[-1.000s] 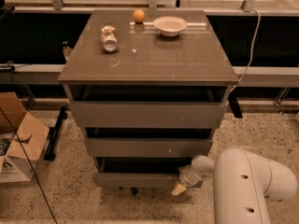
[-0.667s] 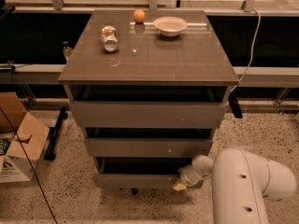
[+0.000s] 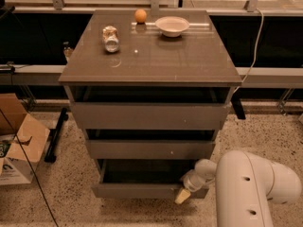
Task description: Open bottom drawer
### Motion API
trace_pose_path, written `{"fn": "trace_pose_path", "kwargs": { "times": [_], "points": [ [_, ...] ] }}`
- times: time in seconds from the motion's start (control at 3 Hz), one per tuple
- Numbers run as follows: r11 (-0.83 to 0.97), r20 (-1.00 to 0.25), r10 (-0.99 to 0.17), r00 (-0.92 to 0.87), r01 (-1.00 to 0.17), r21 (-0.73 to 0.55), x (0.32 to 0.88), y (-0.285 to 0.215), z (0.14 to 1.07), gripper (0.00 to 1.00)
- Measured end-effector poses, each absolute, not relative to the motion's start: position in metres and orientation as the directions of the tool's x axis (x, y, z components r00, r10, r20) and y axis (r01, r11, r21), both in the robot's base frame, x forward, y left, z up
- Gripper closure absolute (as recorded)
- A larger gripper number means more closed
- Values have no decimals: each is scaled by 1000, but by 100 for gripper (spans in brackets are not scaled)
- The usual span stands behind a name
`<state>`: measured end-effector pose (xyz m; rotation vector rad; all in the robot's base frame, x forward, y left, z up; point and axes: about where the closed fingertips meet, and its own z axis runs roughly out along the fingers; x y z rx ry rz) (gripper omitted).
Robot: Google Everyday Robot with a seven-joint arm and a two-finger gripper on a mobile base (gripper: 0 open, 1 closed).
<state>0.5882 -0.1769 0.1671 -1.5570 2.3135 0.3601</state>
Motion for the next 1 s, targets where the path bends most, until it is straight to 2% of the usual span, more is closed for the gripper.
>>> {"fn": "trace_pose_path", "kwargs": {
  "times": [0.33, 1.0],
  "points": [
    [370, -404, -845, -349, -929, 29, 587, -175, 165, 0],
    [315, -348, -881, -319, -946, 72, 568, -167, 159, 0]
  ]
}}
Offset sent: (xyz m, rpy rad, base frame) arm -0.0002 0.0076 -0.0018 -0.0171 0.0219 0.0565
